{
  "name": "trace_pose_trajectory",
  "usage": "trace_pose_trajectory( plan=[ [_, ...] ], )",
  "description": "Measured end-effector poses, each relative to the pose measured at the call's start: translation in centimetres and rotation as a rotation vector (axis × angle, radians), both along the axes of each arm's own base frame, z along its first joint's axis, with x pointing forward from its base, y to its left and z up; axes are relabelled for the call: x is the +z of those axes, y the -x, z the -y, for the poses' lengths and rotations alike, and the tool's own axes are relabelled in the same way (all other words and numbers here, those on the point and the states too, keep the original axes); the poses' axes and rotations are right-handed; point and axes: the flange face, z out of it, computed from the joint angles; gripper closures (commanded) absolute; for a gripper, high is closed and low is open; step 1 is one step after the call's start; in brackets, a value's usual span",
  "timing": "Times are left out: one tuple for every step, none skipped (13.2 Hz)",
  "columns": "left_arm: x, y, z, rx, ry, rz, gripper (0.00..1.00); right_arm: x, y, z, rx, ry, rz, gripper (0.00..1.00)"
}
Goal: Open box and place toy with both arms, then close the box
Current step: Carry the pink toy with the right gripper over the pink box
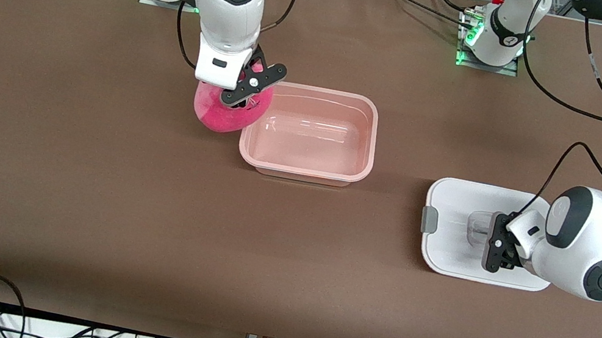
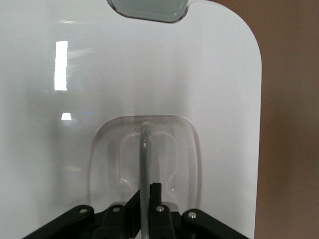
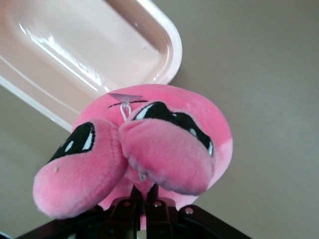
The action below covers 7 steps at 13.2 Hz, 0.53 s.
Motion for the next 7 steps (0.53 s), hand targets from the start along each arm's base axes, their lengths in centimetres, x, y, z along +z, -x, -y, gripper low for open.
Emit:
trace_pose_trajectory(
  plan=[
    [0.0,0.0,0.0,0.0,0.0,0.0,1.0,-0.1,-0.2,0.5,0.019,0.005,-0.009,1.0],
    [0.0,0.0,0.0,0.0,0.0,0.0,1.0,-0.1,-0.5,1.0,0.035,0.005,-0.016,1.0],
    [0.0,0.0,0.0,0.0,0.0,0.0,1.0,-0.1,-0.8,1.3,0.048,0.004,-0.021,1.0],
    [0.0,0.0,0.0,0.0,0.0,0.0,1.0,-0.2,-1.0,1.6,0.061,0.003,-0.027,1.0],
    [0.0,0.0,0.0,0.0,0.0,0.0,1.0,-0.5,-1.1,1.7,0.068,0.009,-0.03,1.0],
    [0.0,0.0,0.0,0.0,0.0,0.0,1.0,-1.1,-1.2,1.6,0.076,0.021,-0.032,1.0],
    [0.0,0.0,0.0,0.0,0.0,0.0,1.0,-1.7,-1.3,1.5,0.082,0.032,-0.034,1.0]
  ],
)
